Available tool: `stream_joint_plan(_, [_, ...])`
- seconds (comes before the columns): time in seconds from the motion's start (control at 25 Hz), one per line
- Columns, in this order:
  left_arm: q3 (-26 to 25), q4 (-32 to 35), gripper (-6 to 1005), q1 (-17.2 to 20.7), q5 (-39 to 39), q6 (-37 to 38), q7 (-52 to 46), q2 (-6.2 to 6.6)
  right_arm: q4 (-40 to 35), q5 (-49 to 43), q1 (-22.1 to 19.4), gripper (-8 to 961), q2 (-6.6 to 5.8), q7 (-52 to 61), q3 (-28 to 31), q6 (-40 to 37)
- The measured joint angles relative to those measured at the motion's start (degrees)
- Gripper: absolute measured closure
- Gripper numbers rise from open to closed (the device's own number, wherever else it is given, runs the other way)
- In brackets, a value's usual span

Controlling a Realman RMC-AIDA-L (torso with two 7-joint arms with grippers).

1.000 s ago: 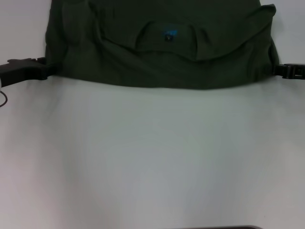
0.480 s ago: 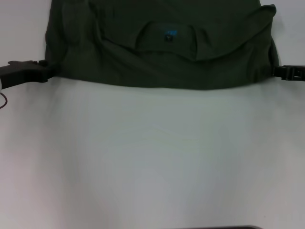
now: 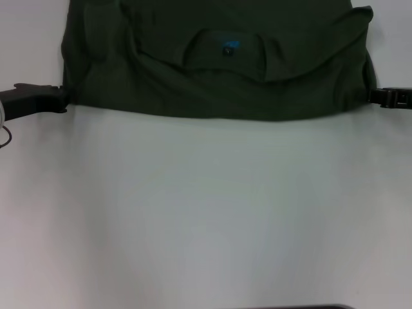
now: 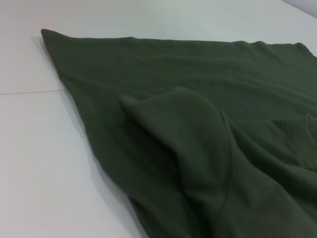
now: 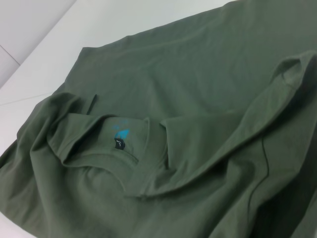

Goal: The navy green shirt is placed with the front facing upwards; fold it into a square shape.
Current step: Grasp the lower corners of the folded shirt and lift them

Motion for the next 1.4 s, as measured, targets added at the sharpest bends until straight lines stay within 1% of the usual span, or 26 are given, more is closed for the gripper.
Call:
stream_joint_plan(0.2, [0.0, 0.03, 936, -0.14, 0.16, -0.06, 0.0, -0.11, -0.08, 0.0, -0.09, 910, 0.0, 0.0, 0.0, 0.0])
stream_joint_plan(0.4, [-0.13, 0.11, 998, -0.05, 0.16, 0.8, -0.65, 0.41, -0.22, 0.06, -0.26, 910, 0.0, -0.08, 0.03, -0.01])
stream_joint_plan(0.56, [-0.33, 0.63, 999, 0.66, 0.16, 2.78, -1.51, 1.38, -0.26, 0.09, -0.88, 909, 0.0, -0.21, 1.0, -0.44])
stream_joint_plan(0.8, [-0.39, 2.89, 998, 2.34, 0.16, 5.45, -2.16, 1.76, -0.36, 0.09, -2.34, 909, 0.0, -2.22, 3.96, -2.08])
stream_joint_plan(0.88, [-0.3, 3.22, 998, 2.61, 0.16, 6.4, -2.29, 2.06, -0.37, 0.09, -2.78, 909, 0.0, -2.95, 4.9, -3.1])
stream_joint_plan(1.08, [-0.43, 3.83, 998, 3.37, 1.47, 9.44, -2.42, 2.53, -0.41, 0.09, -4.03, 909, 0.0, -3.93, 5.69, -4.9])
stream_joint_plan(1.4, [-0.57, 6.75, 999, 5.91, 2.92, 19.58, -2.53, 3.23, -0.37, 0.09, -7.09, 909, -0.02, -7.84, 6.13, -10.52])
